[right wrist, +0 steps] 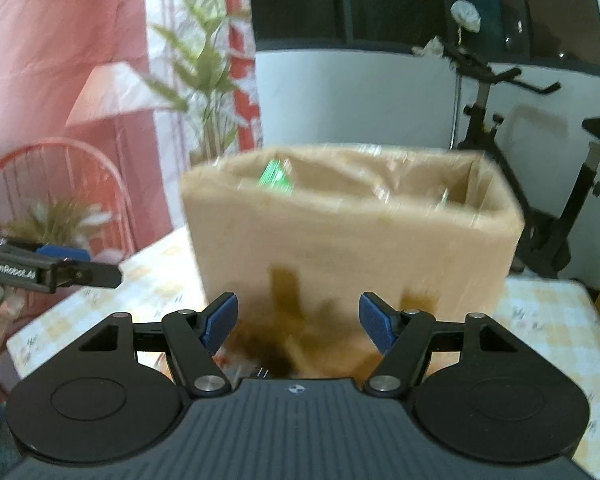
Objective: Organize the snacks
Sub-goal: 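Open both tools to drop the green and orange bags into the box, then reach the left tool to the red sausage packet while the right tool reaches the long bar, then grasp the red packet with the left tool while the right tool grasps the orange-labelled bar, then lift and carry the red packet and the bar over the box with both tools, then open both tools to release the red packet and the bar into the box, then move the left tool to the bread packet while the right tool reaches the cracker packet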
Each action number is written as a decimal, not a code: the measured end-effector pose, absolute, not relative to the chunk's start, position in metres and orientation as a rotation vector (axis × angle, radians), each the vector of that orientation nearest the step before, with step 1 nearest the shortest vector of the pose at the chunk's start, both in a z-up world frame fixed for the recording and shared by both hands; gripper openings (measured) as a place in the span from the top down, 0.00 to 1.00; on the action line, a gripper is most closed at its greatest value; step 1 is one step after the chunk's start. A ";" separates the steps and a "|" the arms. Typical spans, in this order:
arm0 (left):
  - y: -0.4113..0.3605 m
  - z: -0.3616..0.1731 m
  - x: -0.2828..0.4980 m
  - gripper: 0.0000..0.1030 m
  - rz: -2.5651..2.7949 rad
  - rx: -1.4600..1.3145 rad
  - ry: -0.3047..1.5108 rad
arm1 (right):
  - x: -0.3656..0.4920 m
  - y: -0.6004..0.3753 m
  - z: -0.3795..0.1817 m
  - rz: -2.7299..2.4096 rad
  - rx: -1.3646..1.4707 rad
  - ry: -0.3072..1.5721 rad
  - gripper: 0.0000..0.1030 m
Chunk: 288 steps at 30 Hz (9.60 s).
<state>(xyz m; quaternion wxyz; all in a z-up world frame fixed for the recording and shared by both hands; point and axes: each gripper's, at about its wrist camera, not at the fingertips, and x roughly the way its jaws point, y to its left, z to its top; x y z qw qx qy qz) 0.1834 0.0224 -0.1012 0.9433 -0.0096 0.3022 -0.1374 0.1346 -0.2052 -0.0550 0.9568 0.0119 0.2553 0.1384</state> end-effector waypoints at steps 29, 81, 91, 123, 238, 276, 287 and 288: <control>0.021 -0.180 0.153 0.26 -0.273 -0.092 0.724 | 0.091 -0.146 -0.167 0.548 -0.075 0.804 0.43; -0.073 -0.218 0.214 0.17 -0.369 -0.083 1.055 | 0.093 -0.171 -0.176 0.477 -0.009 0.740 0.61; -0.054 -0.217 0.199 0.49 -0.395 -0.162 0.988 | 0.092 -0.168 -0.176 0.482 -0.011 0.741 0.61; -0.021 -0.211 0.178 0.51 -0.379 -0.200 0.951 | 0.090 -0.189 -0.169 0.296 -0.007 0.788 0.55; -0.074 -0.040 0.350 0.36 -0.437 -0.065 0.544 | 0.285 -0.259 -0.011 0.188 -0.026 0.473 0.60; 0.021 -0.042 0.223 0.24 -0.272 -0.099 0.471 | 0.160 -0.236 -0.023 0.213 -0.034 0.414 0.50; 0.026 -0.087 0.207 0.24 -0.235 -0.091 0.547 | 0.145 -0.238 -0.058 0.212 -0.017 0.515 0.50; 0.027 -0.092 0.206 0.24 -0.230 -0.096 0.557 | 0.144 -0.238 -0.061 0.210 -0.020 0.523 0.50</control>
